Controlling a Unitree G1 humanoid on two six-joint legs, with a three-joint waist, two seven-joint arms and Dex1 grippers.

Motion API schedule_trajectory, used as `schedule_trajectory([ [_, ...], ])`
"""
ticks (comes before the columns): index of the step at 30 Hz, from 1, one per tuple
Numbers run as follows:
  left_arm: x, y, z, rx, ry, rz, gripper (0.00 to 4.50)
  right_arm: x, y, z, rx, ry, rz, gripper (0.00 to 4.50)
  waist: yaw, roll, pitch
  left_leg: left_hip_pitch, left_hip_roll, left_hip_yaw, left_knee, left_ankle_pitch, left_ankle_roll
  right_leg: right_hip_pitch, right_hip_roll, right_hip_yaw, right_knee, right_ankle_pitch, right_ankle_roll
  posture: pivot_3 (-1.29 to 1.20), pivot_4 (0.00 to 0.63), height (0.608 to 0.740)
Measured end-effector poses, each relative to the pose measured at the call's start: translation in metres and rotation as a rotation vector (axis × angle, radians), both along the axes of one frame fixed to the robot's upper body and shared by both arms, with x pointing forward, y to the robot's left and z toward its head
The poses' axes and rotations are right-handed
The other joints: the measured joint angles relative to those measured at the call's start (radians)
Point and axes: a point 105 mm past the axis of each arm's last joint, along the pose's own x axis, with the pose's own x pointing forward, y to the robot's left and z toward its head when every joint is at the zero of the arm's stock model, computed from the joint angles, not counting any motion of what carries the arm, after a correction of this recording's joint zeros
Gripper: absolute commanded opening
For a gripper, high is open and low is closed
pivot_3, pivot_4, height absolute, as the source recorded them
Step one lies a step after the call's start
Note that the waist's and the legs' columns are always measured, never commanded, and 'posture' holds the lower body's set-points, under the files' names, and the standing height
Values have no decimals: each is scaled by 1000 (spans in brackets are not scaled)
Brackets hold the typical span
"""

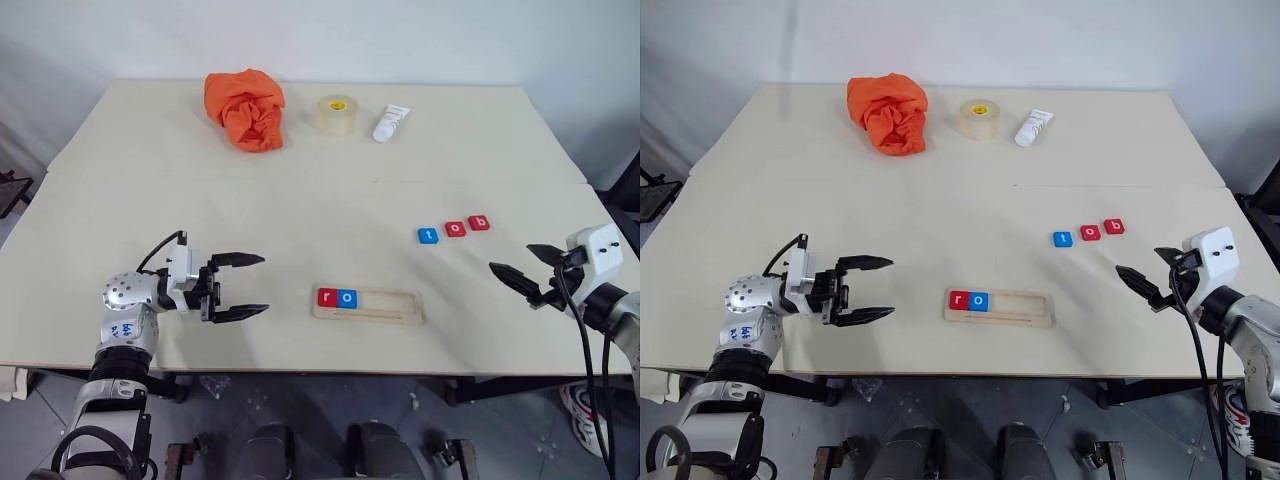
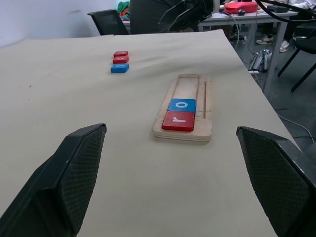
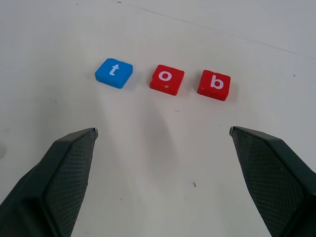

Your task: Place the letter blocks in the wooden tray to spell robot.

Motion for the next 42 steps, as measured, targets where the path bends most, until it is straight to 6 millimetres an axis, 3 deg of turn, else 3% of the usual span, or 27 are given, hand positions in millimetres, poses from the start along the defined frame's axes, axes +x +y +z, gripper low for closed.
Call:
schedule_trajectory([
  [7,-4,-6,1,6,5,-29,4492,34,-5,6,41,-5,-97,4500,-14,0,0,0,0,0,-1,0,0,-1,0,0,0,0,0,0,150,740],
  [12,-8,-13,3,15,3,-64,4492,74,5,6,80,30,-126,4500,-25,0,0,0,0,1,-1,1,-1,-1,0,0,1,0,0,0,150,740],
  [19,-13,-14,2,24,12,-74,4492,114,14,2,115,26,-171,4500,-26,1,0,-1,0,1,-2,1,-1,-2,0,0,1,0,0,0,150,740],
  [29,-17,-12,-1,20,19,-45,4492,124,14,-18,96,63,-221,4500,-25,1,1,-2,0,1,-2,0,-1,-2,0,-2,1,0,0,0,150,740],
  [35,-16,-13,2,16,6,-32,4492,129,13,-9,108,29,-259,4500,-26,1,1,-2,0,0,-2,1,-1,-2,0,-1,1,0,0,0,150,740],
  [42,-15,-13,3,12,1,-19,4492,129,12,-13,112,43,-265,4500,-26,1,1,-2,0,1,-2,1,-1,-2,0,-1,1,0,0,0,150,740],
])
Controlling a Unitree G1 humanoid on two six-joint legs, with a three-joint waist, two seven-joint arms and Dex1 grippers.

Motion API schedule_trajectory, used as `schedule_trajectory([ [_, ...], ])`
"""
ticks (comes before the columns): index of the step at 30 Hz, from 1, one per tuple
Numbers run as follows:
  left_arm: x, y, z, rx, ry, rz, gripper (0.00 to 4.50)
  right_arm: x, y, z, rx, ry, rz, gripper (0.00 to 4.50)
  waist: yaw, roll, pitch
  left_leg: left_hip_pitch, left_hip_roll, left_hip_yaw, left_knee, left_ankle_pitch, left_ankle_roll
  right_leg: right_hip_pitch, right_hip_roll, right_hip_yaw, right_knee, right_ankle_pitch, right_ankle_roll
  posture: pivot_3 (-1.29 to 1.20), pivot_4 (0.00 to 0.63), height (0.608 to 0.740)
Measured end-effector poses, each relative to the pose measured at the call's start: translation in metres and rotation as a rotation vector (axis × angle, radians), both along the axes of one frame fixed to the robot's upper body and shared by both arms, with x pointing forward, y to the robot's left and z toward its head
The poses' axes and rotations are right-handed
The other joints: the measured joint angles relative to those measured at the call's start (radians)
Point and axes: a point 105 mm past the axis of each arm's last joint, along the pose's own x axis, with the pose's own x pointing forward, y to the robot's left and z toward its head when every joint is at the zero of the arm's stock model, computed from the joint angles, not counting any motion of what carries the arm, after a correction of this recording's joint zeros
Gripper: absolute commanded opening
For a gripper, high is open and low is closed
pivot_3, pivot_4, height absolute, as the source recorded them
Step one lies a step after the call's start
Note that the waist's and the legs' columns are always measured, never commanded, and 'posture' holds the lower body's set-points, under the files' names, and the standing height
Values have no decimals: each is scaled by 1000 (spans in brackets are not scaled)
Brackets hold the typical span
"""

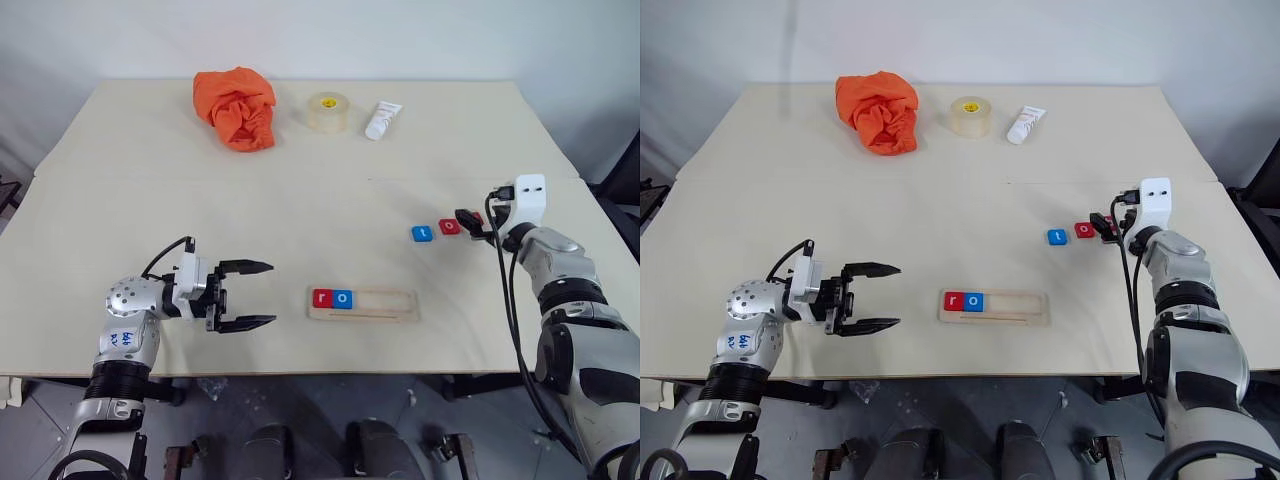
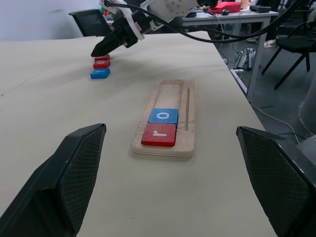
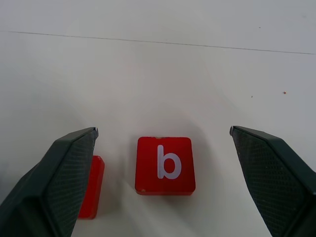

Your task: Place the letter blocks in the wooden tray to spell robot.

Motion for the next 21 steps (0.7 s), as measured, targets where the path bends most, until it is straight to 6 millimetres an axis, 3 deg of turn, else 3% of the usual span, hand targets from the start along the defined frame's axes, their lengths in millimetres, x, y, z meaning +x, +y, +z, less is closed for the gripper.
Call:
schedule_trajectory([
  [16,0,-1,1,-5,-9,8,4492,-3,-11,-18,21,28,-113,4500,-1,0,0,0,0,0,0,0,0,0,0,0,0,0,0,0,150,740],
  [20,0,-1,1,-6,-9,12,4500,-3,-11,-18,20,38,-112,3668,-1,0,0,0,0,0,0,0,0,0,0,0,0,0,0,0,150,740],
  [21,1,-1,1,-7,-9,15,4500,-3,-11,-18,22,41,-111,3281,-1,0,0,0,0,0,0,0,0,0,0,0,0,0,0,0,150,740],
])
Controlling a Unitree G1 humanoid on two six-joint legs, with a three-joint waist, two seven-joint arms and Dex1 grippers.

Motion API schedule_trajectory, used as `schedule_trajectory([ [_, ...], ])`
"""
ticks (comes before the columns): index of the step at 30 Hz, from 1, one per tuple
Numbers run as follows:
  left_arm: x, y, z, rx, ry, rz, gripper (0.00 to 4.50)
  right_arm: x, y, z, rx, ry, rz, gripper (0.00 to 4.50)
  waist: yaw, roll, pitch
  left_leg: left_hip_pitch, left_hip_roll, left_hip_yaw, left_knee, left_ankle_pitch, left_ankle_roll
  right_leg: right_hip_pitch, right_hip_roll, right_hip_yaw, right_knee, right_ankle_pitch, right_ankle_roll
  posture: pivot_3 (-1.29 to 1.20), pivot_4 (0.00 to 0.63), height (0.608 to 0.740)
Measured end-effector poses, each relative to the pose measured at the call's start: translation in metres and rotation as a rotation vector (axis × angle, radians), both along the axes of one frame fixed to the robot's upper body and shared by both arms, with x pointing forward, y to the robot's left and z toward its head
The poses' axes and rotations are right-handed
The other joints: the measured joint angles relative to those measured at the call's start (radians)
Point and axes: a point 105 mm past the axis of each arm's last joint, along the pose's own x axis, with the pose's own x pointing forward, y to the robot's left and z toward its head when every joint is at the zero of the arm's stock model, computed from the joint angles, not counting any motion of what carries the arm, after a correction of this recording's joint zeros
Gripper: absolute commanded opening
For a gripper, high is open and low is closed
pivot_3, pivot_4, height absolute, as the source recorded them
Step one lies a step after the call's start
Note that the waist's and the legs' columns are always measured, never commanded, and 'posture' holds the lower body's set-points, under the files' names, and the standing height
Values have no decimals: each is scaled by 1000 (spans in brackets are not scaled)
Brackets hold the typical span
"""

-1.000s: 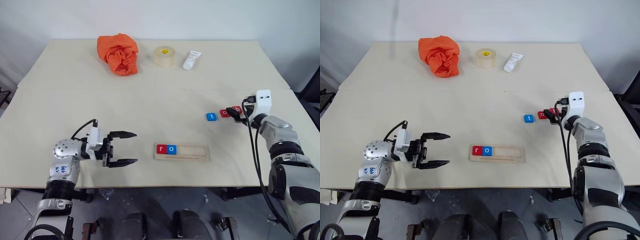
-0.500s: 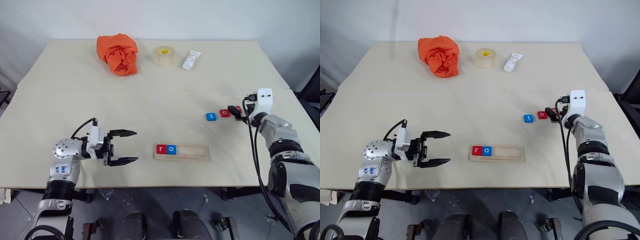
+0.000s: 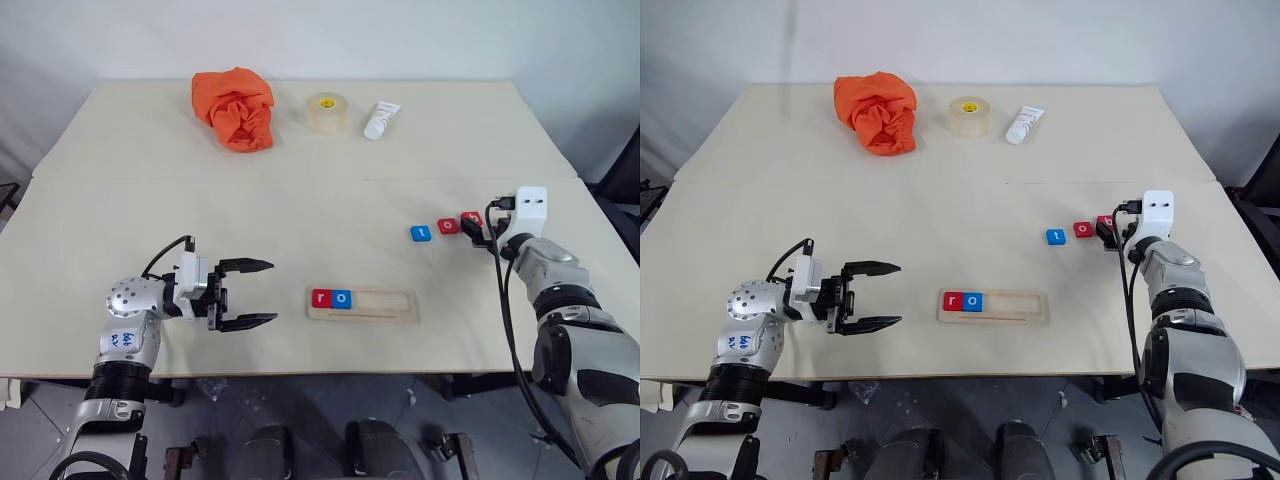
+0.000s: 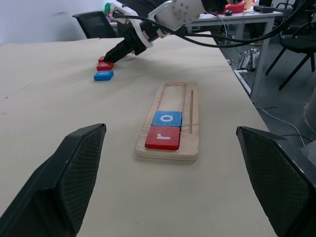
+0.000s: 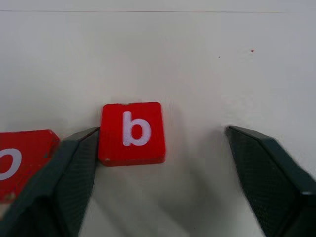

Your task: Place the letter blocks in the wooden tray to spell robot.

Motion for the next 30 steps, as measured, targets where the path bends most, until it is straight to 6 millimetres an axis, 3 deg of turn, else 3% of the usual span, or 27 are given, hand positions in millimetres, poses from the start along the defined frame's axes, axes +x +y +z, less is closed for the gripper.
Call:
schedule_trajectory([
  [4,0,0,0,0,-7,2,4500,0,1,1,1,-1,3,1913,0,0,0,0,0,0,0,0,0,0,0,0,0,0,0,0,150,740],
  [6,0,0,1,1,-10,1,4500,1,1,2,-4,-10,6,1459,0,0,0,0,0,0,0,0,0,0,0,0,0,0,0,0,150,740],
  [10,-1,0,0,5,-7,-10,4500,-4,0,2,-20,-24,15,1464,3,0,0,0,0,0,0,0,0,0,0,0,0,0,0,0,150,740],
  [13,-3,0,-2,10,0,-27,4500,-20,1,1,-49,-65,48,1464,9,0,0,-1,0,-2,-1,0,0,0,0,-1,-1,0,0,0,150,740],
  [21,-5,-6,-13,-6,42,-51,4500,-114,41,-12,-21,-43,115,1464,7,1,0,-1,0,-2,-4,-1,0,0,0,0,-3,0,0,0,150,740],
  [24,-6,-7,-15,-15,49,-51,4500,-151,58,-25,3,6,112,1464,8,1,0,1,0,-2,-7,-1,1,0,0,1,-5,0,0,0,150,740],
  [26,-6,-7,-16,-16,50,-50,4500,-166,67,-35,37,46,100,1464,5,1,0,3,0,0,-9,-1,1,0,0,2,-5,0,0,0,150,740],
  [30,-4,-8,-14,-19,46,-47,4500,-174,76,-37,44,51,82,1464,7,1,0,5,0,0,-10,-1,2,0,0,3,-6,0,-1,0,150,740],
])
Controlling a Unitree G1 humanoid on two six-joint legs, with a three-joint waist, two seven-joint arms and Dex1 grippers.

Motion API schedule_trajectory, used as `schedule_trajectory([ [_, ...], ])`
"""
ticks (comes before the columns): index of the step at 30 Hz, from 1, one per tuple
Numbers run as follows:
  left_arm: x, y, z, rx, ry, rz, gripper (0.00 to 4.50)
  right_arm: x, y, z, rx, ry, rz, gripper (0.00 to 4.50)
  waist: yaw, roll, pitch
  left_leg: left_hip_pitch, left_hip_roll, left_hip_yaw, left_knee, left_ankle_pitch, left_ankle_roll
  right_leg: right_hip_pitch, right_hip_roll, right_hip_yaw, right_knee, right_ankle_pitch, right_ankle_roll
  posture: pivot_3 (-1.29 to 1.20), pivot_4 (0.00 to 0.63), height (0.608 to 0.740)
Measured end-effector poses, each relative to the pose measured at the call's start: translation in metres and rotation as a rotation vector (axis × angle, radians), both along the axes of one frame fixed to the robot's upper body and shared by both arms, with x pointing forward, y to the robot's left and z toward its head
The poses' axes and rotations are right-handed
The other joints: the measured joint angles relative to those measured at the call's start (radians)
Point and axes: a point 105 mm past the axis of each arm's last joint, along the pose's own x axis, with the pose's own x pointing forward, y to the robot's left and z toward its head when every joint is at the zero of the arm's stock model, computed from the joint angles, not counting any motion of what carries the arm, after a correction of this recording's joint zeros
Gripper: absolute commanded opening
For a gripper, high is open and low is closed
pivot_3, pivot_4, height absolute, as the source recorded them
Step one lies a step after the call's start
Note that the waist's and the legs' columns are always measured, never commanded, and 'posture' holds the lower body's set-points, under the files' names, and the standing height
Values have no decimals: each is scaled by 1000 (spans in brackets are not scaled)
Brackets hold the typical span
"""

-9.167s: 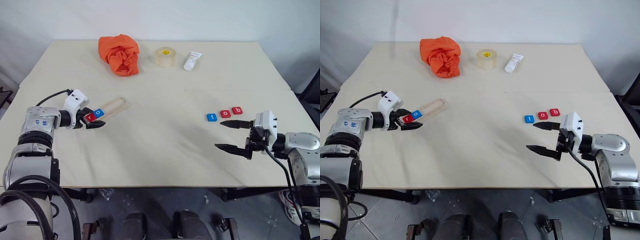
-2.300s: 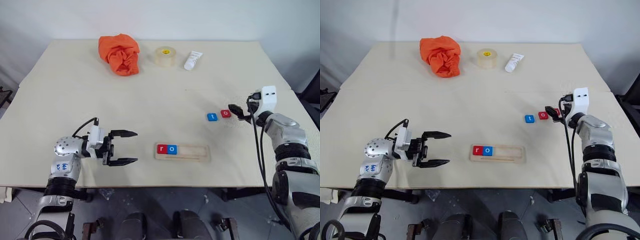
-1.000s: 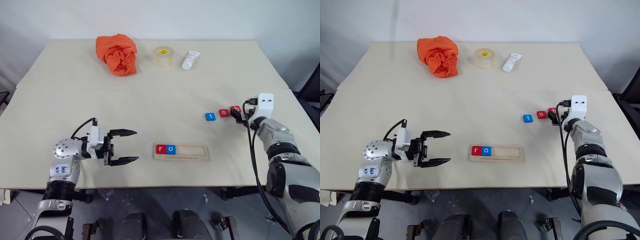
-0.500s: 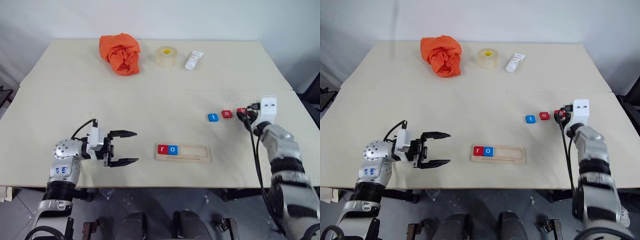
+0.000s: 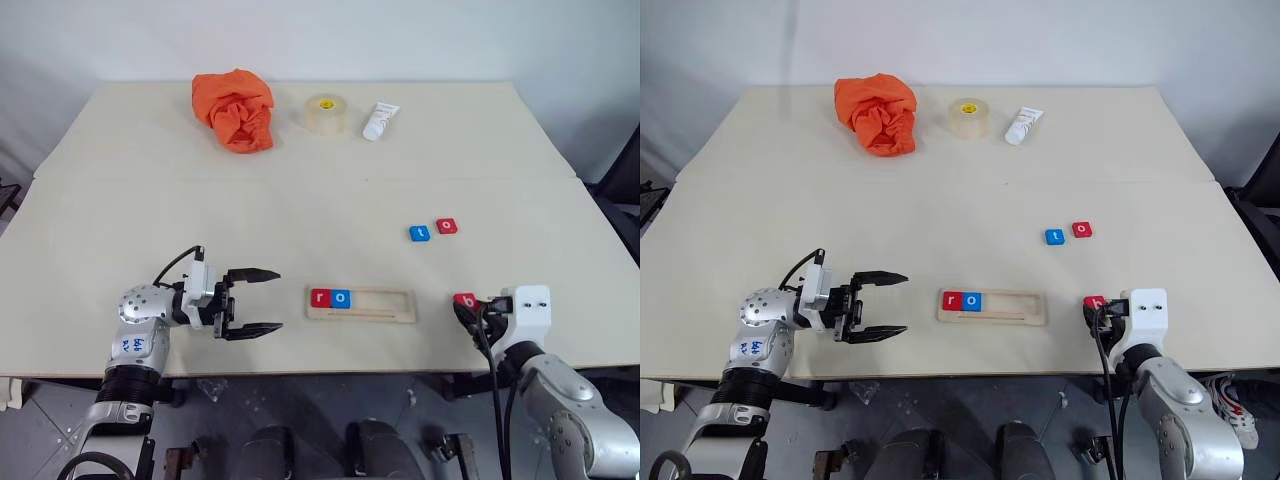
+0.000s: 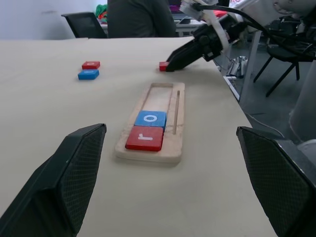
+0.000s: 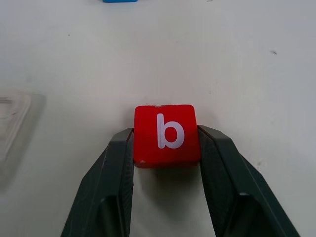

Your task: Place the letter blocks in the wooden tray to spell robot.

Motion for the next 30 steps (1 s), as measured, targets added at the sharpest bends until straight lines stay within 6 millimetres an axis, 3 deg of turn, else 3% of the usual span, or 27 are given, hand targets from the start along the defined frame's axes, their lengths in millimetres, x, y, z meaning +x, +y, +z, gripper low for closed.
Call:
schedule_trajectory([
  [9,3,-1,3,-7,-5,2,4500,2,9,-1,14,-12,2,1464,0,0,0,0,0,0,-1,0,0,-1,0,0,0,0,0,0,150,740],
  [18,3,-1,3,-7,-5,3,4500,-1,17,8,24,-46,78,4476,0,0,0,0,0,0,-1,0,0,-1,0,0,0,0,0,0,150,740],
  [25,3,-1,3,-7,-6,4,4500,-7,18,29,-137,-49,341,4476,1,0,0,0,0,0,-1,0,1,0,0,-1,-1,0,0,0,150,740],
  [30,3,-1,3,-7,-7,4,4500,8,9,47,-281,-20,541,4476,2,0,0,0,0,0,-1,0,1,0,0,-1,-1,0,0,0,150,740],
])
